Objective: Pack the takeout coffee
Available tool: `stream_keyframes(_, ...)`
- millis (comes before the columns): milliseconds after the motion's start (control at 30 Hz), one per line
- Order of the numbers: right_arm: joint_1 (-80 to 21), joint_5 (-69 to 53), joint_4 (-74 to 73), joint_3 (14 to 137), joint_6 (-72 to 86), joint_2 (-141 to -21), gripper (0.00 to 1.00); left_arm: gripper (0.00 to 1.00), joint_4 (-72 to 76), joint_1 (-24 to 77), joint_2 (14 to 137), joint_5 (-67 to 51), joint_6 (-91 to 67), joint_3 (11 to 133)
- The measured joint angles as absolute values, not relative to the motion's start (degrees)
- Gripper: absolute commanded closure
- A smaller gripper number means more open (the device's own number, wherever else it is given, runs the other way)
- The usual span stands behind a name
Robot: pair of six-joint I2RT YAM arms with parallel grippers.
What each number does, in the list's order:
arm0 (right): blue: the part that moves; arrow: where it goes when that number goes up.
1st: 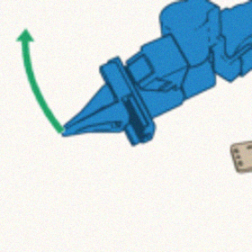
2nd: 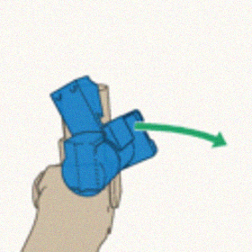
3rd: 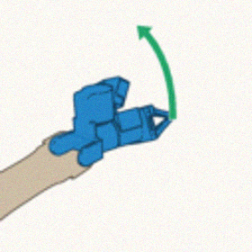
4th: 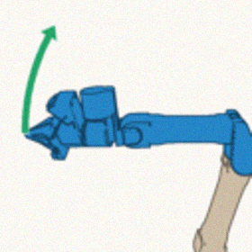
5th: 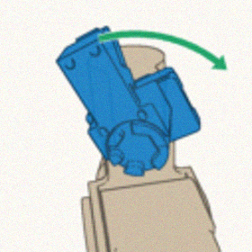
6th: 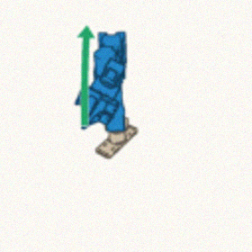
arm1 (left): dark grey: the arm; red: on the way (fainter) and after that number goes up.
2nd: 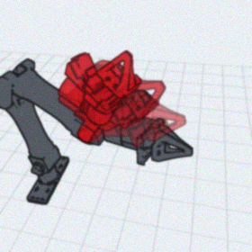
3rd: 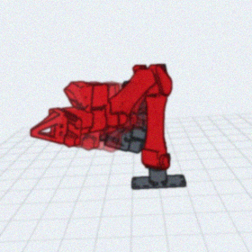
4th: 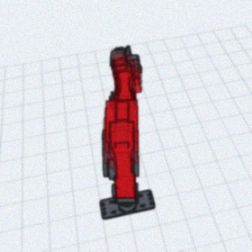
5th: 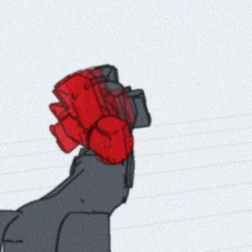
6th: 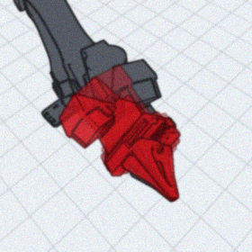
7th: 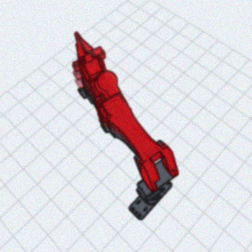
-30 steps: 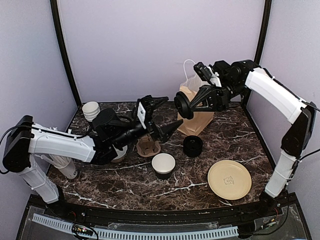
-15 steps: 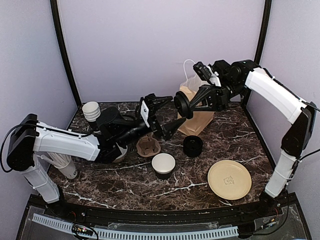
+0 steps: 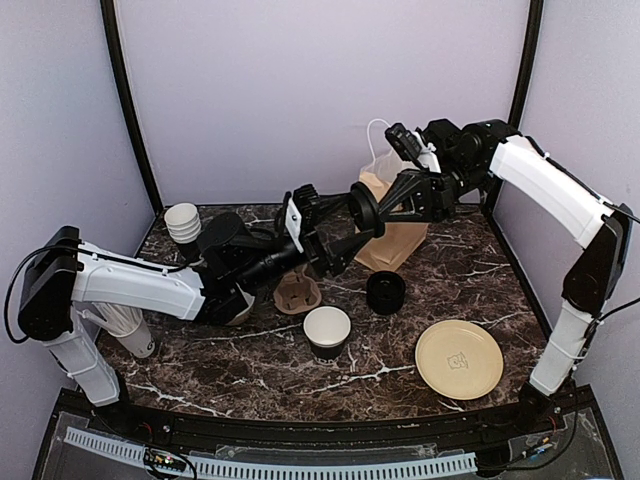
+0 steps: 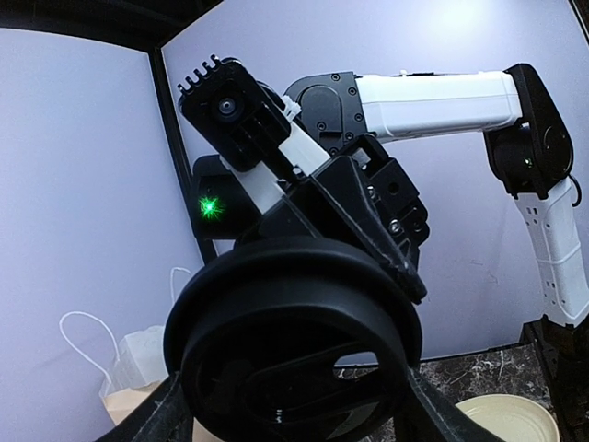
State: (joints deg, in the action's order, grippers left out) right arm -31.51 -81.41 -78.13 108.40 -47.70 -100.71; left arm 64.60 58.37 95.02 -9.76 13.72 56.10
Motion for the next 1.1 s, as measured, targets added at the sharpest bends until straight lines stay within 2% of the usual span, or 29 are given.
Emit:
stream_keyframes(33,-31.51,-81.38,-78.04,108.40,-47.48,-100.71,0.78,0.31,64.53,58.37,95.02,-9.69,13.67,56.10)
stream_keyframes(133,-31.51,-80.66,-77.95,108.38,-47.27,-100.71,0.47,0.31,64.27,58.37,94.96,-9.39,13.65,56.10)
stream_keyframes(233,-30.92,-78.04,-77.28,108.33,-46.46,-100.71,0.37,0.33,61.73,58.37,94.21,-8.84,13.54,56.10)
stream_keyframes(367,-27.24,-74.43,-75.09,107.79,-45.45,-100.47,0.36,0.34,51.62,58.39,90.91,-7.79,13.26,57.34)
stream_keyframes(467,-22.65,-69.41,-66.46,102.10,-39.51,-97.21,0.35,0.35,39.42,58.39,88.12,-7.18,12.78,61.71)
stream_keyframes(600,-20.10,-54.83,-51.07,90.00,-29.80,-89.08,0.34,0.36,18.94,58.39,86.11,-6.42,11.81,71.88)
stream_keyframes(767,-20.23,-41.85,-40.80,84.99,-23.79,-86.19,0.34,0.37,-5.85,58.39,85.91,-5.98,10.24,81.28)
stream_keyframes(933,-20.23,-38.89,-37.30,81.06,-20.40,-86.76,0.34,0.38,-23.88,58.39,86.76,-5.34,9.28,83.99)
stream_keyframes(1100,-20.27,-40.40,-37.34,80.93,-18.74,-88.47,0.36,0.38,-34.63,58.39,88.90,-5.37,8.69,85.73)
